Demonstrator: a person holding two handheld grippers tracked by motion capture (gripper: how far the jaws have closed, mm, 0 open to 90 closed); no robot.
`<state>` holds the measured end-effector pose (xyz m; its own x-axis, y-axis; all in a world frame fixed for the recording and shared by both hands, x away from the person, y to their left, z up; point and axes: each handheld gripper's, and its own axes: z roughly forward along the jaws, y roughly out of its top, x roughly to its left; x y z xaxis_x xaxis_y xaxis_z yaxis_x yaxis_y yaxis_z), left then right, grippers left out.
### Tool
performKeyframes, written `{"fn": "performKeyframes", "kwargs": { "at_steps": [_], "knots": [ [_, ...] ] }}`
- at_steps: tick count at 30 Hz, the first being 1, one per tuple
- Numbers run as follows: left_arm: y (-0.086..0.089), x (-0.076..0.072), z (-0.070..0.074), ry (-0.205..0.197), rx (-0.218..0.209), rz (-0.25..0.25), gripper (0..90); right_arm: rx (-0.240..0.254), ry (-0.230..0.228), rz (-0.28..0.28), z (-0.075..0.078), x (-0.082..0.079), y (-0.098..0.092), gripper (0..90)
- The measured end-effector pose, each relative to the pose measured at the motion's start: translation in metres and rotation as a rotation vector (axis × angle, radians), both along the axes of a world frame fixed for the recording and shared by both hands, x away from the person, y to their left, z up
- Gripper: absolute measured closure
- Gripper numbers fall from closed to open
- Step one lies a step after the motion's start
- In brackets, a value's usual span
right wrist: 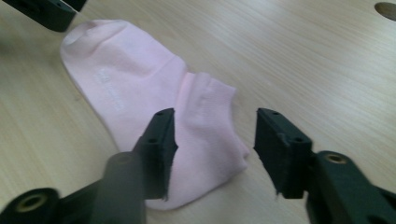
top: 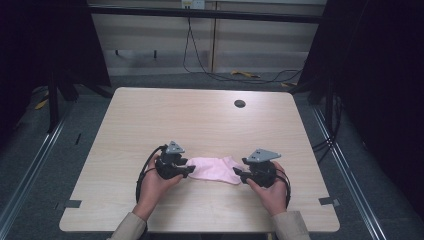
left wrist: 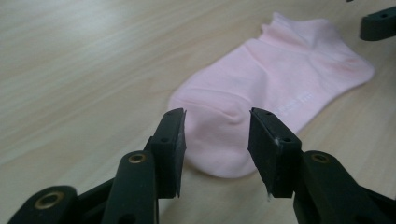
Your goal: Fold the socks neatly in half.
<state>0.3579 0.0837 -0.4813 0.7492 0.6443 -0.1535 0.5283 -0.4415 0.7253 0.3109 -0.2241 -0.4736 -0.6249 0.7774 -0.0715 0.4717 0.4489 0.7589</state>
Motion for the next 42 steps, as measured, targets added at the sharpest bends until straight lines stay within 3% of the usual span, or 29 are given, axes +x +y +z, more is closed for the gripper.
{"fn": "performKeyframes", "kwargs": {
  "at_steps": [2,7,9,10,12,13,16,18,24,26,30,33,42],
  "knots": [
    [0.003,0.002,0.000,0.000,0.006,0.019,53.0,0.000,0.001,-0.027,-0.002,0.002,-0.006,44.0],
    [0.007,0.006,0.000,0.006,0.008,0.017,53.7,0.038,0.006,-0.024,-0.009,-0.002,-0.015,46.7],
    [0.007,0.006,-0.002,0.005,0.009,0.019,53.0,0.053,-0.003,-0.035,-0.010,-0.006,-0.018,54.2],
    [0.007,0.007,-0.003,0.000,0.019,0.017,53.0,0.053,-0.005,-0.030,-0.010,-0.007,-0.019,64.1],
    [0.007,0.008,-0.004,-0.008,0.026,0.022,52.7,0.061,-0.004,-0.018,-0.013,-0.011,-0.020,70.8],
    [0.008,0.008,-0.004,-0.020,0.032,0.027,52.2,0.054,0.001,-0.028,-0.014,-0.013,-0.019,79.1],
    [0.008,0.007,-0.004,-0.015,0.023,0.042,50.8,0.093,0.004,-0.025,-0.017,-0.017,-0.019,89.8],
    [0.006,0.008,-0.006,-0.008,0.028,0.037,49.2,0.108,0.015,-0.021,-0.020,-0.017,-0.017,90.0],
    [0.007,0.008,-0.008,-0.011,0.045,0.048,47.4,0.079,0.029,-0.004,-0.022,-0.016,-0.010,90.0],
    [0.008,0.008,-0.009,-0.014,0.026,0.068,47.1,0.064,0.036,-0.001,-0.023,-0.016,-0.008,90.0],
    [0.009,0.006,-0.007,-0.019,0.046,0.047,46.6,0.068,0.034,0.004,-0.024,-0.016,-0.007,90.0],
    [0.011,0.004,-0.006,-0.019,0.032,0.064,46.3,0.062,0.023,-0.005,-0.021,-0.017,-0.008,90.0],
    [0.012,0.002,-0.004,-0.017,0.025,0.053,45.9,0.064,0.015,-0.032,-0.018,-0.018,-0.014,90.0]
  ]
}}
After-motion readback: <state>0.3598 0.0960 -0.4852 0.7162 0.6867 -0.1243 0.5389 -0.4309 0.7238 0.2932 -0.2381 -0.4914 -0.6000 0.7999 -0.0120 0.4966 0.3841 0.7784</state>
